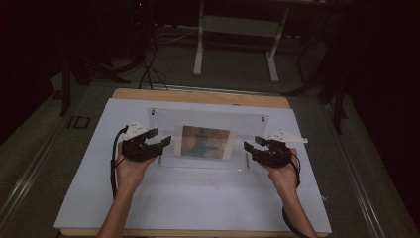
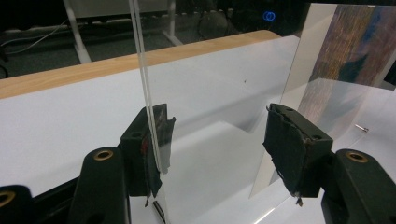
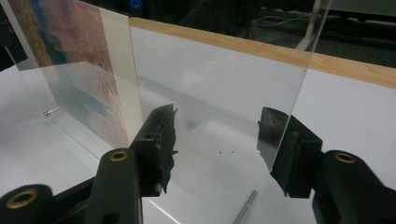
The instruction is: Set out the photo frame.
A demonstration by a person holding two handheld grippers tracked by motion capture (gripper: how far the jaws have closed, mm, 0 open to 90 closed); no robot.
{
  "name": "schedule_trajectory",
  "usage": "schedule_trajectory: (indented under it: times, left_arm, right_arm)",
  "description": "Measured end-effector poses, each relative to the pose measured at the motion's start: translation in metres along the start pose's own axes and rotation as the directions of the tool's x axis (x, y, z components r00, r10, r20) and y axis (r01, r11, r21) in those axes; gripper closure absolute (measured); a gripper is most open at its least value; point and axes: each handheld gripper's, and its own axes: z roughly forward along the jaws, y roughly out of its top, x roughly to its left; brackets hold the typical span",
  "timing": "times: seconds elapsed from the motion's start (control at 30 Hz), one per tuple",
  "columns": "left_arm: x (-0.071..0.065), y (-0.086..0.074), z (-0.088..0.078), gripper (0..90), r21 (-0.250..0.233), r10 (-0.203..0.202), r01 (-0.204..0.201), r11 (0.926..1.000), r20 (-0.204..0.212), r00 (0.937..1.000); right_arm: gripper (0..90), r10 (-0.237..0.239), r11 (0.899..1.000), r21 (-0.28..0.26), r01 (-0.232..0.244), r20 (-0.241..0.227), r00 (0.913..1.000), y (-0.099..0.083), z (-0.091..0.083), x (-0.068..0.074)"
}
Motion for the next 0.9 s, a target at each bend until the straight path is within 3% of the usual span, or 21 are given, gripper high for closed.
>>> schedule_trajectory:
  times: [0.6,0.9]
  left_arm:
    - [-0.0007,-0.0020,-0.0012,39.2,-0.009,0.006,-0.006,0.9999,0.002,1.0000]
    - [-0.0017,-0.0048,-0.0013,38.5,-0.027,0.018,-0.018,0.9995,-0.008,0.9998]
  right_arm:
    - [47.1,-0.003,1.000,-0.014,0.003,-0.027,0.9996,-0.0026,-0.0007,-0.0043]
    - [46.1,-0.040,0.999,-0.003,0.040,-0.014,0.9991,-0.0024,-0.0004,-0.0026]
